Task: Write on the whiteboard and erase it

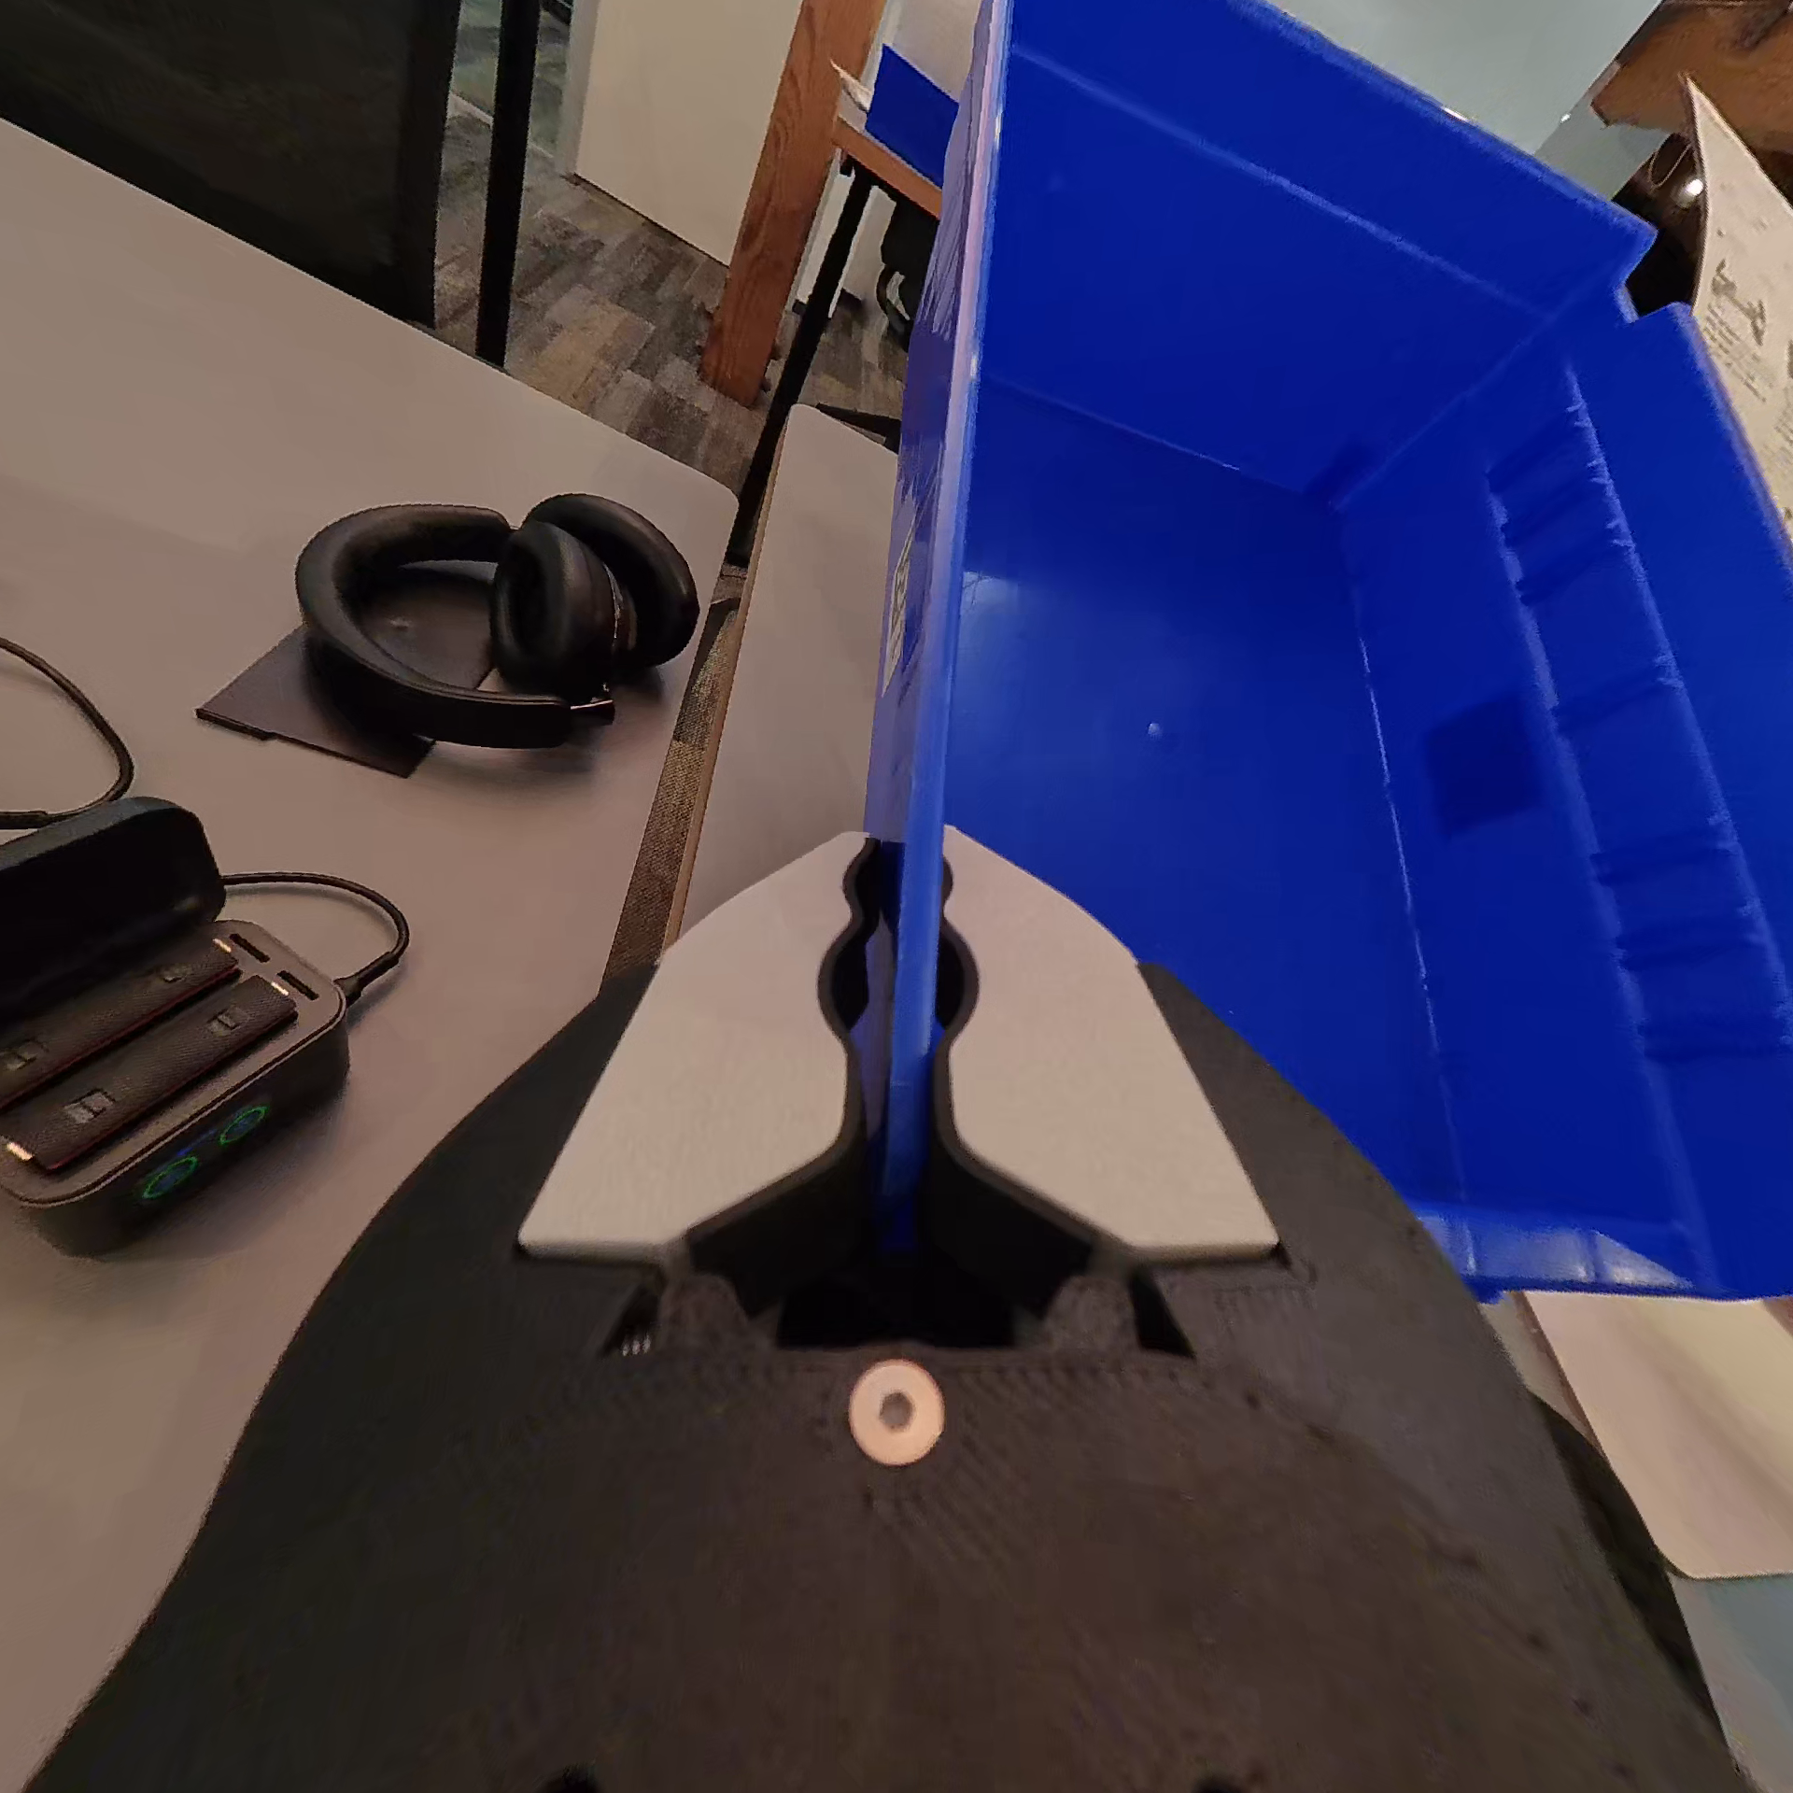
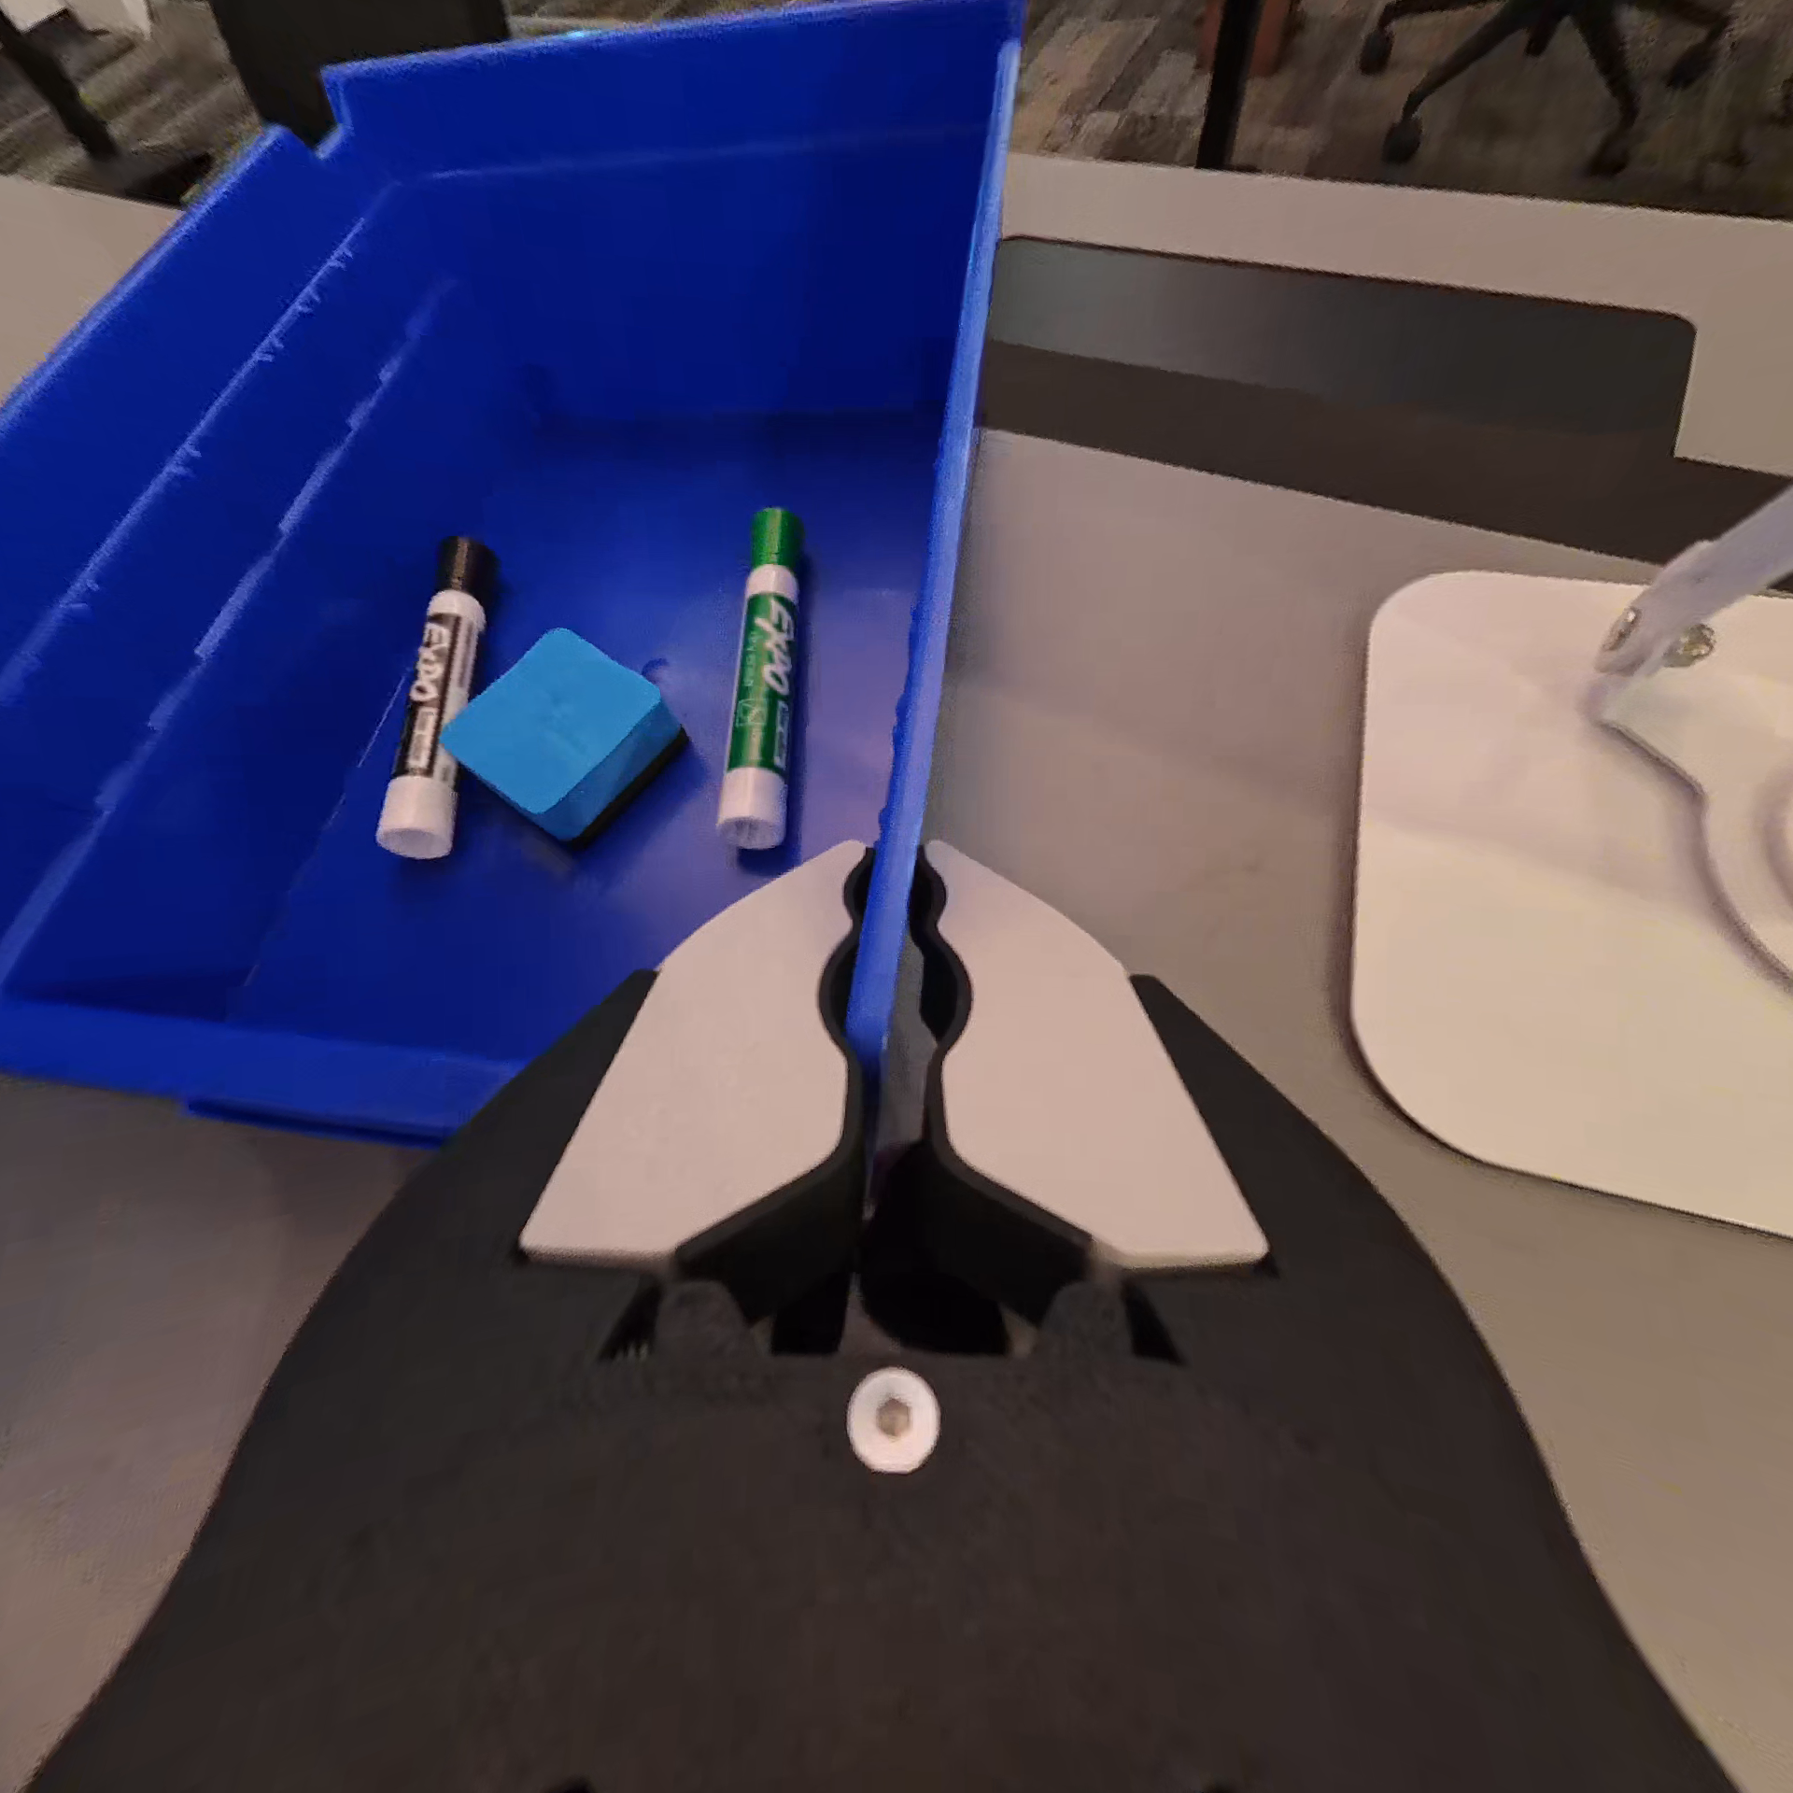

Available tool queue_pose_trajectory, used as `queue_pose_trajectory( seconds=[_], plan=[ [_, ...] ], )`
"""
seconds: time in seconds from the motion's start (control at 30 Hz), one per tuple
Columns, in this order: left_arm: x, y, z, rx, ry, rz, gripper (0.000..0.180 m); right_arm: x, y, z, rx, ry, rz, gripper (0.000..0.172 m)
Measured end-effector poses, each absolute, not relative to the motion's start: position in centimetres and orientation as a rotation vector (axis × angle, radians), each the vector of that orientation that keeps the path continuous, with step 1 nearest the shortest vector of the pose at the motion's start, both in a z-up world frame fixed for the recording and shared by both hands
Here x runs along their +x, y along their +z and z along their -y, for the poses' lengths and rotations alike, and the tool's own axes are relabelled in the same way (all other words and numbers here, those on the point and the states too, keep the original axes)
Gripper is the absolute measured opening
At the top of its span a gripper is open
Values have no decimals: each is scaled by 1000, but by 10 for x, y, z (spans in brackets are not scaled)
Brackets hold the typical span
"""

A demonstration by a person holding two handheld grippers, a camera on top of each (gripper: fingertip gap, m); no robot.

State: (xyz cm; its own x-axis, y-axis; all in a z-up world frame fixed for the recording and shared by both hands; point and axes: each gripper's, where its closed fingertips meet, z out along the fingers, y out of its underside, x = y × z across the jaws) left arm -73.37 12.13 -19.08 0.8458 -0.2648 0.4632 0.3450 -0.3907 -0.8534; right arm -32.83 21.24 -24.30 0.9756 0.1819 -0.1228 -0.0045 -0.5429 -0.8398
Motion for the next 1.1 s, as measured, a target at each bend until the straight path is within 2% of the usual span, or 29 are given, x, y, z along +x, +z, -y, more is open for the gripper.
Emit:
queue_pose_trajectory(
  seconds=[0.03, 0.2, 0.37, 0.43, 0.57, 0.67, 0.9, 1.1],
  plan=[
    [-734, -190, -121, -1856, -658, 64, 6, -334, -243, -217, -2130, 231, 99, 7],
    [-736, -180, -120, -1827, -656, 59, 6, -361, -242, -235, -2109, 226, 42, 9],
    [-724, -154, -114, -1784, -645, -7, 6, -366, -207, -222, -1995, 298, 100, 27],
    [-709, -139, -109, -1764, -646, -61, 6, -359, -180, -199, -1927, 344, 142, 37],
    [-647, -107, -94, -1740, -699, -264, 6, -321, -122, -123, -1747, 433, 230, 37],
    [-578, -94, -78, -1741, -774, -465, 6, -259, -99, -64, -1661, 432, 228, 31],
    [-374, -114, -47, -1808, -1032, -880, 5, -48, -83, 48, -1588, 160, 26, 22],
    [-199, -155, -45, -1842, -1096, -1059, 6, 59, -71, 127, -1540, 10, -152, 31]
  ],
)
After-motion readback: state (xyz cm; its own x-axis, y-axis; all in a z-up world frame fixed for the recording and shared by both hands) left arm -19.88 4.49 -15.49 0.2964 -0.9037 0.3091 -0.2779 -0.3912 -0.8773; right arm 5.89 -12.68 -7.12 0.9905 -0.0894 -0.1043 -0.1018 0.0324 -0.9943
